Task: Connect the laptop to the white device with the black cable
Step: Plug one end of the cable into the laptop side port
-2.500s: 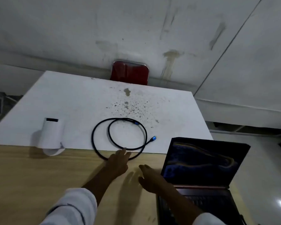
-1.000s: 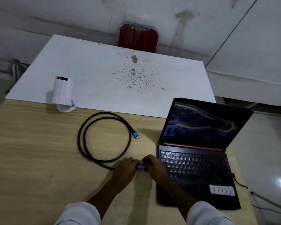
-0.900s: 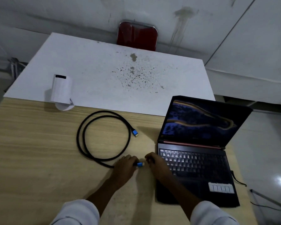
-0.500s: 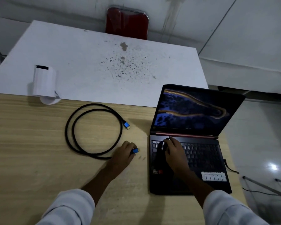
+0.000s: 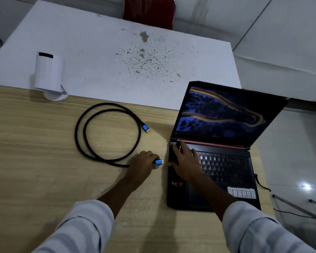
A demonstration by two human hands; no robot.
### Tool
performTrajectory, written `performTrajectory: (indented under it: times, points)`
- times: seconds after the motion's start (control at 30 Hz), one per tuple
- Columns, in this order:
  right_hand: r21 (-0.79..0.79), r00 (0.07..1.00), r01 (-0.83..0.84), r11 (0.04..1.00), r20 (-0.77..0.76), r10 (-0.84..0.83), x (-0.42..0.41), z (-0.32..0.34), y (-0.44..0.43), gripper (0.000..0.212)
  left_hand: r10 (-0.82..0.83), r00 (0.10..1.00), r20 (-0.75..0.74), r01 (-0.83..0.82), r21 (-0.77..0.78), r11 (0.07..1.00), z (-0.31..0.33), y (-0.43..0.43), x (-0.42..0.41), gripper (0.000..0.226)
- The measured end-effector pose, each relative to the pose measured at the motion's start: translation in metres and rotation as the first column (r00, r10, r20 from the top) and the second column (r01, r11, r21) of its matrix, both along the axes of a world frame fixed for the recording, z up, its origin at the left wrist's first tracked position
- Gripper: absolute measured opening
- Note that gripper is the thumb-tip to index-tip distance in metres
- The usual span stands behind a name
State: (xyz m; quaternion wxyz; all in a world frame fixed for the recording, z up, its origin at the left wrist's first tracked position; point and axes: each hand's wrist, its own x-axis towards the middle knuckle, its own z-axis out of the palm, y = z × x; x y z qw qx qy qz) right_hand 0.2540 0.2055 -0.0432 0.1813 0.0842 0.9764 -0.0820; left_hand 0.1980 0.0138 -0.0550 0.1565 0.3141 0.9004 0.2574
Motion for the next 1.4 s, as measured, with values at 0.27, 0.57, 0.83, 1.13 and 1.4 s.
performTrajectory:
  times: [0.27,0.57,0.83,1.13,1.4]
  points:
    - [0.01,0.998,0.018,1.0,0.062,-0.019,-0.001,0.005,-0.007,0.077,-0.01,0.998,-0.058,0.009,-0.019,1.0,-0.01,0.015,-0.001,0.025]
    - [0.005,0.997,0.015,1.0,0.076,-0.015,-0.002,0.005,-0.005,0.078,0.012,0.996,-0.094,-0.017,-0.05,0.999,-0.022,0.018,0.0,0.029]
    - [0.007,0.995,0.005,1.0,0.1,-0.006,-0.004,0.009,-0.006,0.079,0.052,0.996,-0.069,-0.054,-0.033,0.998,-0.022,0.02,-0.004,0.026]
    - [-0.008,0.996,0.013,1.0,0.087,-0.012,-0.004,0.012,-0.007,0.078,0.056,0.998,-0.015,-0.056,0.016,0.998,-0.023,0.02,-0.004,0.029]
    - [-0.002,0.995,0.015,1.0,0.095,-0.015,-0.006,0.012,-0.008,0.079,0.012,0.999,-0.037,-0.013,-0.023,1.0,-0.021,0.019,-0.006,0.031]
